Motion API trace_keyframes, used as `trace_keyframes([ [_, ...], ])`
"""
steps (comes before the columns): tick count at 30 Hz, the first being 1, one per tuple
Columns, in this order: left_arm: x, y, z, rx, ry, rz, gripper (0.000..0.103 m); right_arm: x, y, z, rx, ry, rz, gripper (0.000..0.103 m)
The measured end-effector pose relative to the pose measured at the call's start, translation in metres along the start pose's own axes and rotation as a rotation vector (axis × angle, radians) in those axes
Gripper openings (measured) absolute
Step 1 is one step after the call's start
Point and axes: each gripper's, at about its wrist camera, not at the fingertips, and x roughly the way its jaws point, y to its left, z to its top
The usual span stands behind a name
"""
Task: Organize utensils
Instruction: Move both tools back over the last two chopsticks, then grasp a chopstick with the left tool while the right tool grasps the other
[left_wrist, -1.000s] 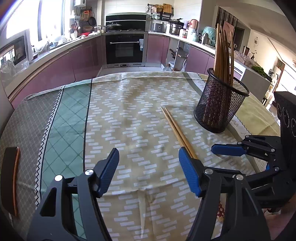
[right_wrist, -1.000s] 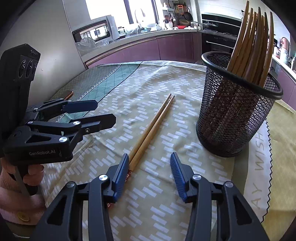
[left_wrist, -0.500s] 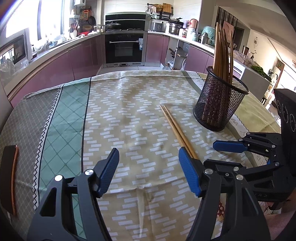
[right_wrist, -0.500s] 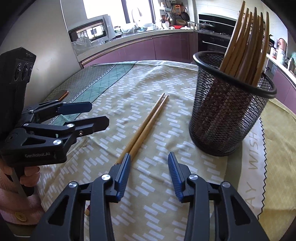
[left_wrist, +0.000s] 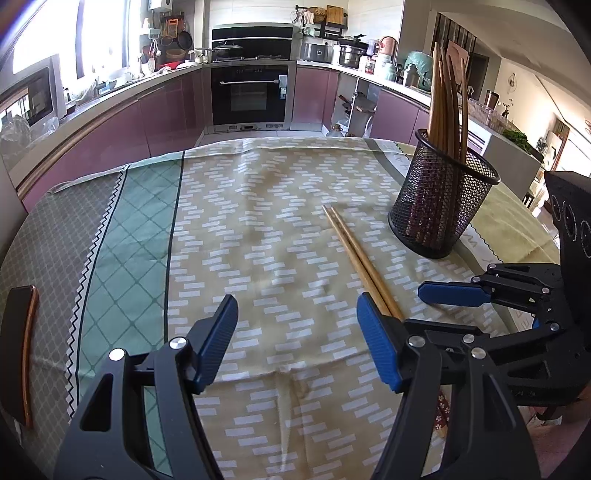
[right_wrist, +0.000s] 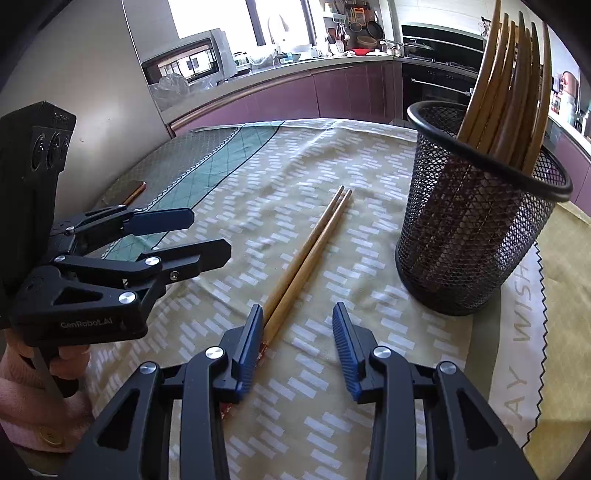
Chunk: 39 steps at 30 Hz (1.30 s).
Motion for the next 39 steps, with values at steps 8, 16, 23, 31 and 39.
trace_keyframes([
  [8, 0.001, -0.005, 0.001, 0.02, 0.003, -0.012, 0.066, -0.001, -0.002, -0.001, -0.015, 0.023, -0.052, 0.031],
  [16, 0.008, -0.018, 0.003, 0.071, 0.031, -0.054, 0.061, -0.002, -0.018, 0.003, 0.031, 0.034, -0.038, 0.014],
  [23, 0.02, -0.035, 0.002, 0.109, 0.088, -0.118, 0.046, -0.007, -0.031, -0.001, 0.058, 0.035, -0.038, 0.009],
  [31, 0.034, -0.04, 0.008, 0.102, 0.126, -0.119, 0.024, -0.008, -0.032, 0.0, 0.044, 0.036, -0.049, 0.009],
  [39, 0.034, -0.032, 0.008, 0.048, 0.132, -0.115, 0.01, 0.001, -0.025, 0.009, 0.012, 0.024, -0.081, 0.011],
])
